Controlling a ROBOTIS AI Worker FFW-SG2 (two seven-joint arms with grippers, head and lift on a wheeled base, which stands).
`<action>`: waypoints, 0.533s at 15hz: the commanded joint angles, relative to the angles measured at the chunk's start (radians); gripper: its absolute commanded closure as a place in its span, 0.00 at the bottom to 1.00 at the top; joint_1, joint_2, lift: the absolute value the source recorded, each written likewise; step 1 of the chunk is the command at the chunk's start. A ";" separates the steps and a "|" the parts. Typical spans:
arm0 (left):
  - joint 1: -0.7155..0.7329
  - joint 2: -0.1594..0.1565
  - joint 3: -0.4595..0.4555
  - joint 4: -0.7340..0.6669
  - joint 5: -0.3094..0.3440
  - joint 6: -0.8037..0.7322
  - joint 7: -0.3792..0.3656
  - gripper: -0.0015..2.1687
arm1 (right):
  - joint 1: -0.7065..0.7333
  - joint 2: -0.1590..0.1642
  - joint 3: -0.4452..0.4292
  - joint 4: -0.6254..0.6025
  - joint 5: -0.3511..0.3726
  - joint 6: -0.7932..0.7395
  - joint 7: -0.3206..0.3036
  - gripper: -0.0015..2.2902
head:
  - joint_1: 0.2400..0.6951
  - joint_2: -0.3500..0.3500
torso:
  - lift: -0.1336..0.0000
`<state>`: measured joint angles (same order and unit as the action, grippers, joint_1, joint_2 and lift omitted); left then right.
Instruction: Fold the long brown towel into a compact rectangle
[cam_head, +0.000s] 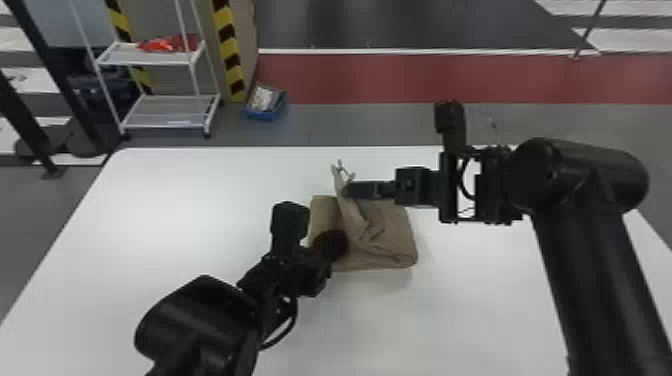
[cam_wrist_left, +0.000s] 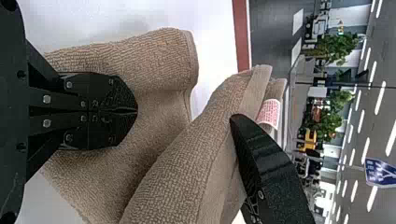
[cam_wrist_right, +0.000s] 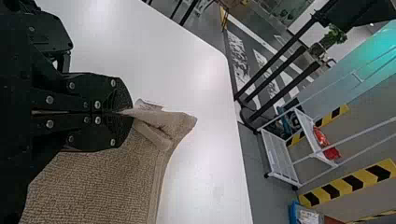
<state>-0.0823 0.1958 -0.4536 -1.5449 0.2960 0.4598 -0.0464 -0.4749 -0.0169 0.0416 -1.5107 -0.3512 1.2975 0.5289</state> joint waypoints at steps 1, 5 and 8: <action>0.001 -0.001 -0.004 0.000 -0.001 0.000 0.003 0.88 | 0.010 0.000 0.003 0.003 -0.008 -0.004 0.000 0.39 | 1.00 0.51 | 0.04; 0.006 -0.001 -0.004 0.000 -0.001 -0.003 0.008 0.88 | 0.042 -0.005 -0.006 -0.005 -0.045 -0.028 0.000 0.01 | 1.00 0.51 | 0.04; 0.006 -0.001 0.000 0.000 -0.001 -0.003 0.007 0.88 | 0.081 -0.018 -0.017 -0.059 -0.101 -0.043 0.006 0.01 | 1.00 0.52 | 0.04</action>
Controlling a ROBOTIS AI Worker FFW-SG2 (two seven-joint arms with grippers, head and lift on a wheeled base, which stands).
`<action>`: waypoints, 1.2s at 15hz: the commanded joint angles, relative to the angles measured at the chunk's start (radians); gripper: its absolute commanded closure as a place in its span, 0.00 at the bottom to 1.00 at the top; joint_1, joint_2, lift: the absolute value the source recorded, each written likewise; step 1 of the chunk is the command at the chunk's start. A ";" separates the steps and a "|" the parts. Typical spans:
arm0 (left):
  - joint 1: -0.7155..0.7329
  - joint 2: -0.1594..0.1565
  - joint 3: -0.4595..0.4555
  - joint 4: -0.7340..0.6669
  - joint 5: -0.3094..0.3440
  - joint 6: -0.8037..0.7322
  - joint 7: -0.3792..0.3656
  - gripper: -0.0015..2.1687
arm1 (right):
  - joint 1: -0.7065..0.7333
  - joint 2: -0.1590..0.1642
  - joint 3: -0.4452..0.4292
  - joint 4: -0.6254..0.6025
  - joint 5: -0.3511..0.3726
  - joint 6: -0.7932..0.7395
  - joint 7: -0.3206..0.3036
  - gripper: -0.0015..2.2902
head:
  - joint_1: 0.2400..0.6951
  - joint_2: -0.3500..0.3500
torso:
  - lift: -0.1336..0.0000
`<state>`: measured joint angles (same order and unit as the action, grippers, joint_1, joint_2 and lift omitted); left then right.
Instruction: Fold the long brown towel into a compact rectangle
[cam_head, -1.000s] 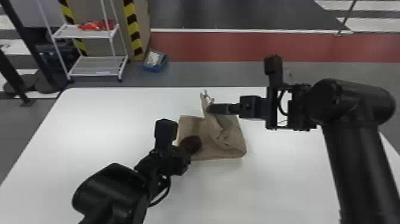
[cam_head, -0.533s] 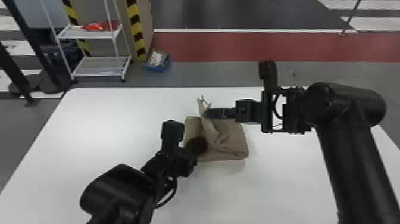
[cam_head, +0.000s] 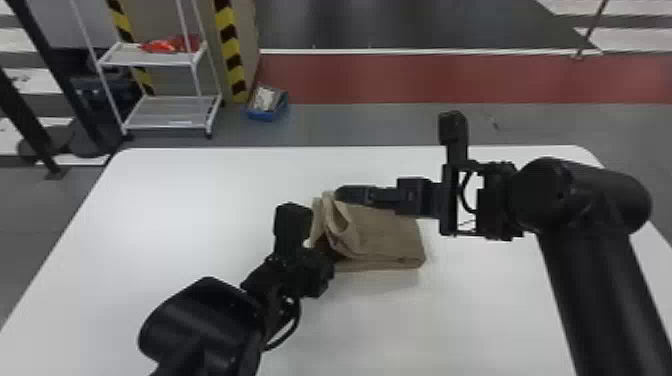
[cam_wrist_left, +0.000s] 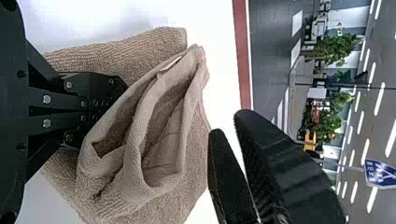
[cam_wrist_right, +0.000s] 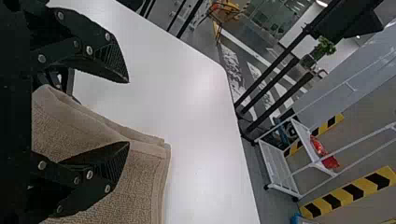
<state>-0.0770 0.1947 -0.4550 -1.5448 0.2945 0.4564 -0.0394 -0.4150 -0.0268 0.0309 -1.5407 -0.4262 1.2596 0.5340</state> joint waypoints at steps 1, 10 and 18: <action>0.003 0.000 -0.001 0.000 0.000 0.003 0.000 0.88 | 0.044 -0.027 -0.017 -0.059 -0.052 -0.008 0.003 0.01 | 1.00 0.52 | 0.04; 0.031 0.002 0.015 -0.014 -0.003 0.003 0.006 0.88 | 0.314 -0.217 -0.186 -0.288 -0.097 -0.048 0.221 0.86 | 1.00 0.39 | 0.04; 0.031 -0.005 -0.002 -0.014 -0.005 0.000 0.024 0.88 | 0.352 -0.186 -0.121 -0.249 0.060 -0.321 0.218 0.88 | 1.00 0.29 | 0.04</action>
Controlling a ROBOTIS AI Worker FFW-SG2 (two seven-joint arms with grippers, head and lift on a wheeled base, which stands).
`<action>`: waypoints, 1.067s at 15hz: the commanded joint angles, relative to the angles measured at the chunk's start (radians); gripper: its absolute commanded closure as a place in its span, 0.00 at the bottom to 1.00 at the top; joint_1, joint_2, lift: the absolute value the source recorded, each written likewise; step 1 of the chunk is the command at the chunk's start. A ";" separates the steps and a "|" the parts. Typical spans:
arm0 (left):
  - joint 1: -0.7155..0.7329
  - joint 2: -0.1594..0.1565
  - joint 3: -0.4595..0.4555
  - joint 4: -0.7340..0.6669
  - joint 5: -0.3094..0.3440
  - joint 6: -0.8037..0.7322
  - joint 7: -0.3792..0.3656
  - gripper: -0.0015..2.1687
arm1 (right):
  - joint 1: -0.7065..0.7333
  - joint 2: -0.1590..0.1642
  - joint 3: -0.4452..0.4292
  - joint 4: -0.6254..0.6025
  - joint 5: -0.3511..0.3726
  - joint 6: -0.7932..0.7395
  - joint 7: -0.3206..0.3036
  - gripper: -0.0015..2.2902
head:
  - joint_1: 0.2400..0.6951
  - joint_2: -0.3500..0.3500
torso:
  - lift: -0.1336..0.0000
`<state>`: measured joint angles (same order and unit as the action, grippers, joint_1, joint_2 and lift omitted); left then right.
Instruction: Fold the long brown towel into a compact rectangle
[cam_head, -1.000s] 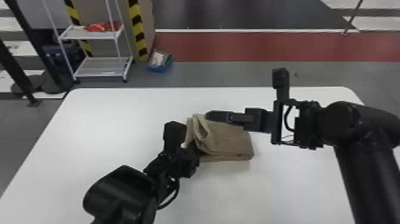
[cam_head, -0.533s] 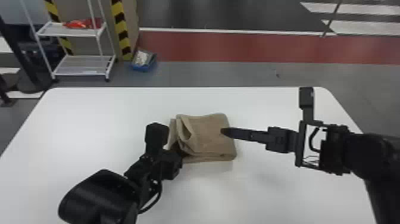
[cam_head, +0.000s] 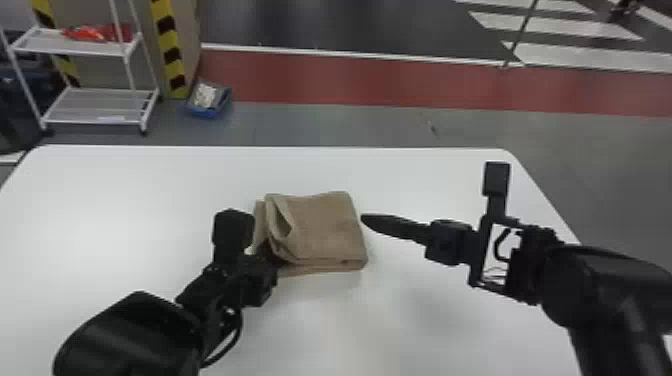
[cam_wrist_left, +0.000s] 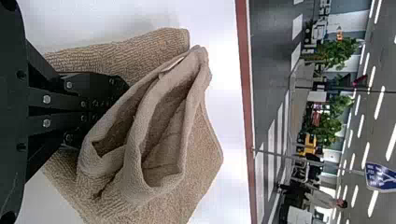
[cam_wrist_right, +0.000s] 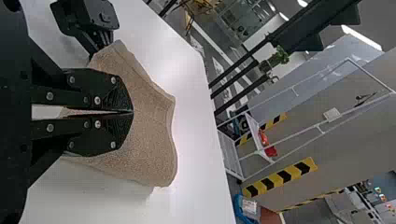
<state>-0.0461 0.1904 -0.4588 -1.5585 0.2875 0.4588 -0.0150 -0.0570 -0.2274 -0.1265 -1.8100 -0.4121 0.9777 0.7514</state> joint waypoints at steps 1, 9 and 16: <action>0.000 0.000 0.003 0.000 0.002 -0.002 0.000 0.88 | -0.006 0.022 0.054 0.049 0.059 -0.089 -0.001 0.88 | 1.00 0.31 | 0.04; -0.008 0.000 0.020 0.000 0.009 0.001 -0.013 0.88 | -0.119 0.057 0.174 0.297 0.141 -0.270 -0.023 0.88 | 1.00 0.38 | 0.04; -0.020 0.003 0.040 -0.026 0.030 0.001 -0.016 0.88 | -0.182 0.060 0.182 0.431 0.153 -0.313 -0.023 0.88 | 1.00 0.40 | 0.04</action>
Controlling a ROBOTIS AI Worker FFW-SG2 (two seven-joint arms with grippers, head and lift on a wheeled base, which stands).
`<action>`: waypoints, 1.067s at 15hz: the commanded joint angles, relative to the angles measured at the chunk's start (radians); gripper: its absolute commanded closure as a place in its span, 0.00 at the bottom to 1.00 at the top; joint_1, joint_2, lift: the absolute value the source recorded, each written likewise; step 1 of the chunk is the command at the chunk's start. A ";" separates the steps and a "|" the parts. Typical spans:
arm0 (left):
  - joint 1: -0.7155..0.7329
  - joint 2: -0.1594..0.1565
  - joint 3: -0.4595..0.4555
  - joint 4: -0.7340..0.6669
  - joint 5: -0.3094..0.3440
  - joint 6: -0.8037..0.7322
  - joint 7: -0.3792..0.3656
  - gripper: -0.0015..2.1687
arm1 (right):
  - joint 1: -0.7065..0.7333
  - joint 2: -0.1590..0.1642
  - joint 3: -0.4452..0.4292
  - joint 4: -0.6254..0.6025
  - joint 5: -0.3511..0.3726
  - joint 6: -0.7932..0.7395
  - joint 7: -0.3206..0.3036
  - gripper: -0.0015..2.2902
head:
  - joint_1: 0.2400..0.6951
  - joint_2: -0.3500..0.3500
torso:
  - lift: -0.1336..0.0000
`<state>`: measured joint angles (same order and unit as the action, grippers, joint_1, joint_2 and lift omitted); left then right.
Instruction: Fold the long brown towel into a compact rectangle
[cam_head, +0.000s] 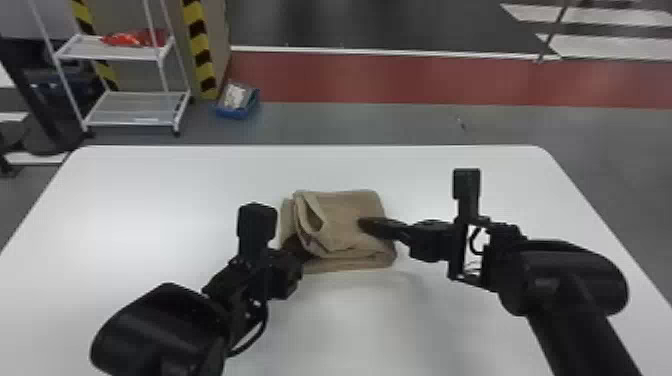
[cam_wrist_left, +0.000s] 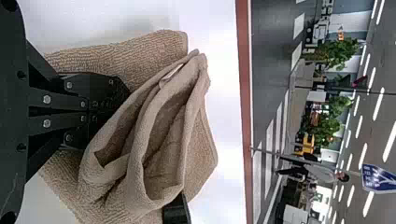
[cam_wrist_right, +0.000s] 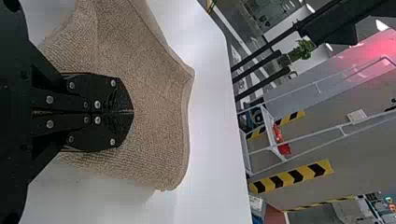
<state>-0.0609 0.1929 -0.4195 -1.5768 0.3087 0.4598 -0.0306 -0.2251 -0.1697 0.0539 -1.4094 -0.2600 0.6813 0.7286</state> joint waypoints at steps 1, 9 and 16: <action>-0.007 0.003 0.001 -0.015 0.010 0.003 0.000 0.88 | -0.020 0.004 0.001 0.046 0.001 -0.025 0.000 0.88 | 1.00 0.40 | 0.04; -0.007 0.046 0.087 -0.127 0.073 0.009 0.003 0.88 | -0.088 0.026 0.014 0.150 0.021 -0.090 0.000 0.88 | 1.00 0.42 | 0.04; -0.002 0.115 0.245 -0.201 0.193 0.006 0.012 0.88 | -0.059 0.021 -0.026 0.093 -0.016 -0.105 0.015 0.88 | 1.00 0.53 | 0.04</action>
<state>-0.0648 0.2995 -0.2029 -1.7767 0.4839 0.4721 -0.0183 -0.3100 -0.1451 0.0482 -1.2697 -0.2546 0.5750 0.7402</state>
